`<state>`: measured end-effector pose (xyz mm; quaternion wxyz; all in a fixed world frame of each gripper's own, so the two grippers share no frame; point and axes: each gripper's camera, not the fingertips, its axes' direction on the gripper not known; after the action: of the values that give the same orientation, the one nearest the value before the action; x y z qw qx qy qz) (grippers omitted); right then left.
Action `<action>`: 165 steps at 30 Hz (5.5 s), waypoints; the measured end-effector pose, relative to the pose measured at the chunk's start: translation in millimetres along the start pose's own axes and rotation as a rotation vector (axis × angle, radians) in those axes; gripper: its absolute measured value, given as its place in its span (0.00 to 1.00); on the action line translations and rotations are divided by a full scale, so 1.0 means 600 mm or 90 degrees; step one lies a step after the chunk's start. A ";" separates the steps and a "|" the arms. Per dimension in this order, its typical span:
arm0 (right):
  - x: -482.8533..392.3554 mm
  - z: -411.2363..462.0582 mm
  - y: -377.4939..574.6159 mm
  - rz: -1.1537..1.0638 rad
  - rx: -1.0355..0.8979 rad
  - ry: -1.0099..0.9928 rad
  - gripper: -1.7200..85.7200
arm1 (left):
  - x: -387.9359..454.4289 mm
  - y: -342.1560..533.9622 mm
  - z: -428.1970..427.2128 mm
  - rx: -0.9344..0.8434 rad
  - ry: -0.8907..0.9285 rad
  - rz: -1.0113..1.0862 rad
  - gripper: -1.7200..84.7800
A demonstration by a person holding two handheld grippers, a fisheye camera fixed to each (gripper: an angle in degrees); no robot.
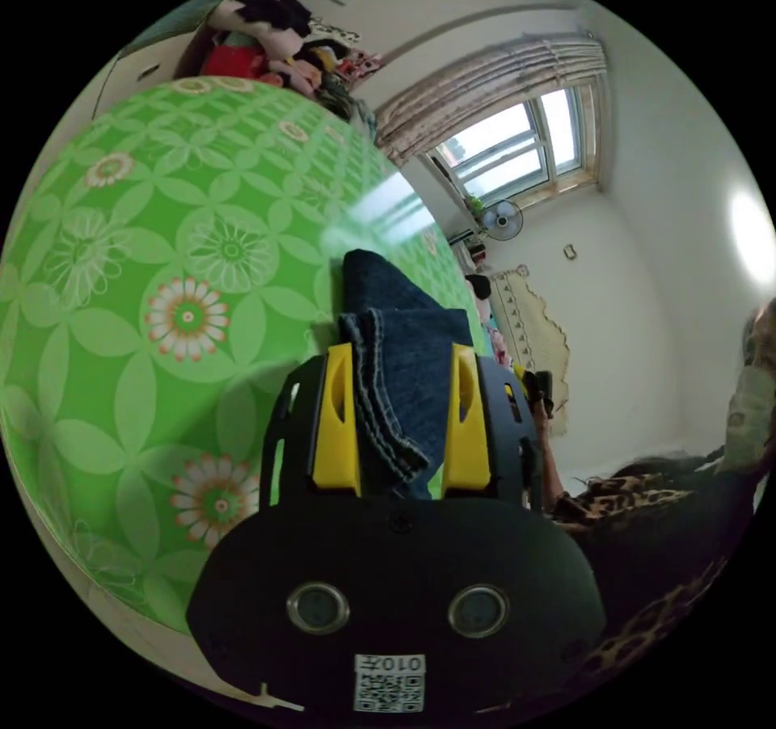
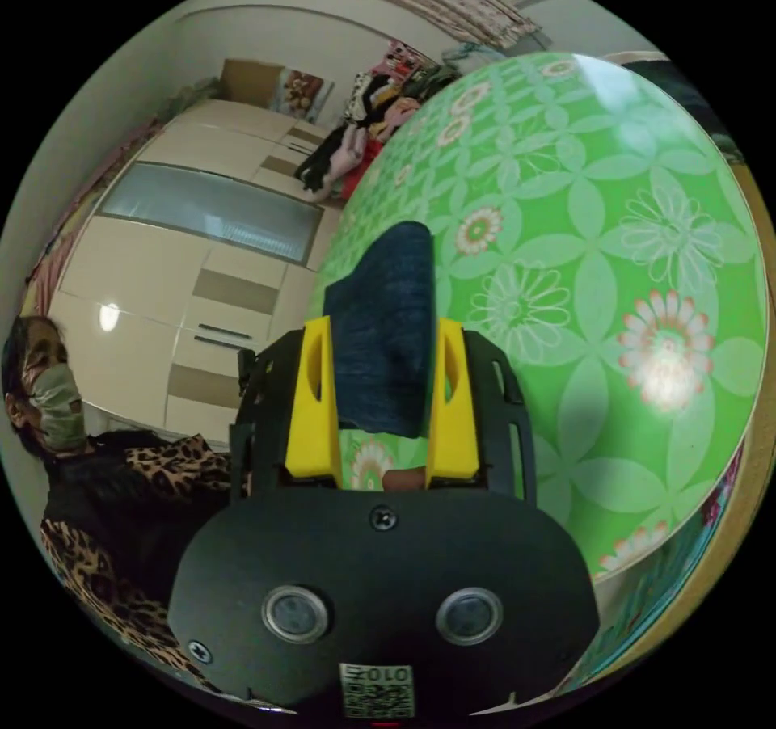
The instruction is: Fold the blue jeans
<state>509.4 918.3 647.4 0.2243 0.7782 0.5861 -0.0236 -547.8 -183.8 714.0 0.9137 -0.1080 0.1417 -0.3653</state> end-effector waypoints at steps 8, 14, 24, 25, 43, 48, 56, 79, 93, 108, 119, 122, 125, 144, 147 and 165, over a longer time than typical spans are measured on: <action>0.057 0.023 -0.032 -0.039 -0.132 -0.013 0.20 | -0.006 0.014 0.082 -0.060 -0.060 -0.012 0.19; 0.086 0.028 -0.055 -0.098 -0.201 -0.084 0.19 | 0.009 0.022 0.120 -0.067 -0.116 -0.001 0.17; 0.124 0.009 -0.074 -0.145 -0.272 -0.115 0.17 | 0.018 0.061 0.103 -0.030 -0.225 -0.037 0.18; 0.125 0.013 -0.076 -0.140 -0.270 -0.121 0.17 | 0.014 0.058 0.106 -0.039 -0.205 -0.033 0.18; 0.123 0.015 -0.089 -0.098 -0.314 -0.068 0.15 | -0.109 0.010 0.140 -0.115 0.155 -0.009 0.16; 0.116 0.042 -0.098 -0.119 -0.330 -0.062 0.13 | -0.121 0.011 0.132 -0.117 0.145 -0.027 0.15; 0.110 0.056 -0.100 -0.055 -0.340 -0.070 0.10 | -0.113 -0.003 0.161 -0.110 0.180 -0.020 0.13; 0.152 -0.102 -0.132 -0.170 -0.432 -0.005 0.09 | 0.164 0.205 0.277 -0.052 0.030 -0.194 0.12; 0.141 -0.070 -0.168 -0.150 -0.488 0.004 0.09 | 0.254 0.253 0.267 -0.008 0.043 -0.172 0.12; 0.139 -0.032 -0.258 -0.222 -0.614 -0.039 0.10 | 0.402 0.307 0.242 0.036 -0.024 -0.278 0.10; 0.145 -0.020 -0.420 -0.320 -0.748 -0.020 0.09 | 0.555 0.402 0.295 0.186 0.014 -0.409 0.10; 0.130 -0.019 -0.437 -0.333 -0.749 0.021 0.09 | 0.581 0.420 0.296 0.224 0.049 -0.396 0.10; 0.126 -0.023 -0.446 -0.327 -0.753 0.045 0.10 | 0.614 0.423 0.285 0.231 0.032 -0.366 0.11; 0.194 -0.090 -0.659 -0.424 -0.927 -0.063 0.09 | 0.897 0.414 0.331 0.388 0.013 -0.461 0.11; 0.207 -0.113 -0.694 -0.418 -0.931 -0.057 0.09 | 0.937 0.389 0.333 0.392 -0.002 -0.434 0.12; 0.389 -0.487 -0.819 -0.495 -0.771 -0.196 0.13 | 1.293 0.308 0.402 0.449 -0.086 -0.272 0.12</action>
<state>62.5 1343.5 682.0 0.6703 0.2419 0.6917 0.1174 188.6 -571.7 744.5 0.8056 0.1611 -0.0779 -0.5648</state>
